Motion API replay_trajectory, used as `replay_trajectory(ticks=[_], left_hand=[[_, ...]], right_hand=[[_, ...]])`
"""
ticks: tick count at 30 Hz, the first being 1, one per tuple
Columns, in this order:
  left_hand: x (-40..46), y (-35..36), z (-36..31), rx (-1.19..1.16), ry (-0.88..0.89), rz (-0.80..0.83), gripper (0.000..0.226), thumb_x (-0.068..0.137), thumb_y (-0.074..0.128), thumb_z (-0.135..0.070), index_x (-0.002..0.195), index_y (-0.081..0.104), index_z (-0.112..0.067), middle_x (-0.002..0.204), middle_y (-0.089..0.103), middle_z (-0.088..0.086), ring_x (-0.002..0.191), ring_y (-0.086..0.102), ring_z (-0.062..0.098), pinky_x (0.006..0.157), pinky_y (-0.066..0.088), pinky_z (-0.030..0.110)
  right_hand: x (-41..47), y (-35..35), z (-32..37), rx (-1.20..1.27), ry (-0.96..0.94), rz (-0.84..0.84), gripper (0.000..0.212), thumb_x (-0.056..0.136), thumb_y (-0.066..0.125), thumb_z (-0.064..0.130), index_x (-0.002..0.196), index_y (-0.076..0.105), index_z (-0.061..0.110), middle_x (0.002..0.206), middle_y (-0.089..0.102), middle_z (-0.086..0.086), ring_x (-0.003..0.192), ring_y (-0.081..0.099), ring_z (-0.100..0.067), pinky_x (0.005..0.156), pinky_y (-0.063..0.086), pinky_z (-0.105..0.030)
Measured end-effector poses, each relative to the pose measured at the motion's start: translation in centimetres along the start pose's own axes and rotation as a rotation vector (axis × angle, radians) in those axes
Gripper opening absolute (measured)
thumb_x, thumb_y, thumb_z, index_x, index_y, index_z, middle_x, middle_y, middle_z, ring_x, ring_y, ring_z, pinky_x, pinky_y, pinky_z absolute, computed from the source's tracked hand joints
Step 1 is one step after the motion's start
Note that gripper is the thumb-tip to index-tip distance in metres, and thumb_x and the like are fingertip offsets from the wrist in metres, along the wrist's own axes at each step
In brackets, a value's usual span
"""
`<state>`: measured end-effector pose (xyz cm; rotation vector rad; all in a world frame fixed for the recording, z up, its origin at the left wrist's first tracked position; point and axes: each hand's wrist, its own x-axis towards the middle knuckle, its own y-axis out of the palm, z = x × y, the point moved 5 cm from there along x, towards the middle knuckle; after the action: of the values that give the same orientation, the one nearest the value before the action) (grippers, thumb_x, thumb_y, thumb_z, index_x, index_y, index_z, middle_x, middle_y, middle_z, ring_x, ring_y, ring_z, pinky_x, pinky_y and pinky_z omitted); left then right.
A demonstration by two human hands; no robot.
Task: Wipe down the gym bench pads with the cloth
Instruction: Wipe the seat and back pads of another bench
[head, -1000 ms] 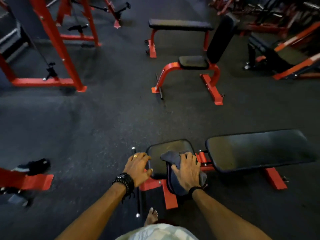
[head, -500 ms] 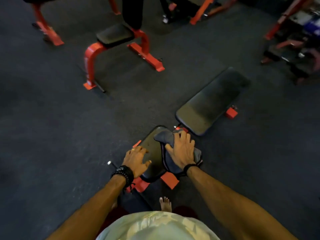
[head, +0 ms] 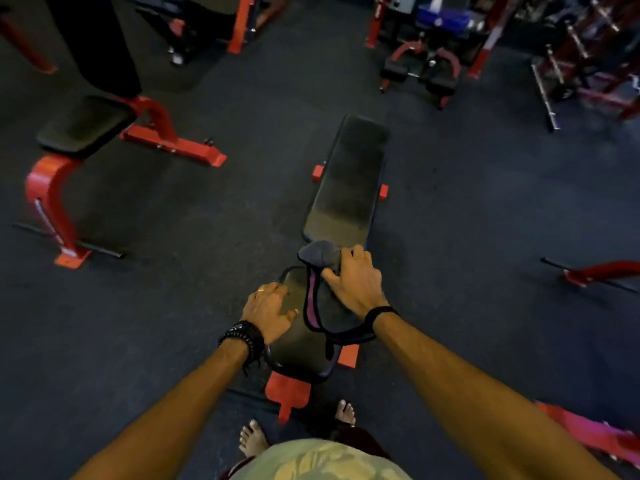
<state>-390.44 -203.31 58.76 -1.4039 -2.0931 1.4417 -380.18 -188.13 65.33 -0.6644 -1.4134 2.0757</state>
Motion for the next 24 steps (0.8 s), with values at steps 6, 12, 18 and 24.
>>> replay_trajectory(ticks=[6, 12, 18, 24], left_hand=[[2.0, -1.2, -0.7, -0.156, -0.048, -0.109, 0.061, 0.089, 0.064, -0.028, 0.144, 0.040, -0.015, 0.146, 0.043, 0.008, 0.133, 0.042, 0.031, 0.107, 0.037, 0.044], [2.7, 1.2, 0.7, -0.090, -0.134, 0.033, 0.071, 0.087, 0.057, -0.044, 0.148, 0.034, -0.016, 0.150, 0.039, 0.010, 0.135, 0.039, 0.032, 0.110, 0.034, 0.043], [3.1, 5.8, 2.0, 0.075, -0.173, 0.169, 0.066, 0.089, 0.061, -0.036, 0.147, 0.037, -0.018, 0.146, 0.043, 0.007, 0.133, 0.043, 0.029, 0.109, 0.035, 0.040], [3.6, 8.5, 3.9, 0.150, -0.182, 0.264, 0.065, 0.093, 0.056, -0.039, 0.149, 0.030, -0.020, 0.149, 0.038, 0.004, 0.137, 0.038, 0.028, 0.111, 0.031, 0.039]], right_hand=[[1.3, 1.6, -1.6, 0.002, 0.247, 0.264, 0.094, 0.084, 0.056, 0.069, 0.150, 0.022, 0.011, 0.148, 0.031, -0.018, 0.134, 0.032, -0.044, 0.099, 0.042, -0.056], [1.3, 6.7, -5.4, 0.178, 0.351, 0.597, 0.103, 0.084, 0.064, 0.062, 0.155, 0.007, 0.014, 0.157, 0.014, -0.022, 0.143, 0.017, -0.048, 0.109, 0.024, -0.070], [0.8, 11.9, -8.4, 0.165, 0.276, 0.665, 0.075, 0.091, 0.060, 0.054, 0.145, 0.036, 0.009, 0.149, 0.039, -0.018, 0.134, 0.040, -0.041, 0.106, 0.037, -0.058], [-0.5, 14.4, -7.7, 0.093, 0.187, 0.582, 0.050, 0.099, 0.050, 0.048, 0.127, 0.054, 0.006, 0.135, 0.054, -0.015, 0.124, 0.049, -0.032, 0.095, 0.041, -0.039]])
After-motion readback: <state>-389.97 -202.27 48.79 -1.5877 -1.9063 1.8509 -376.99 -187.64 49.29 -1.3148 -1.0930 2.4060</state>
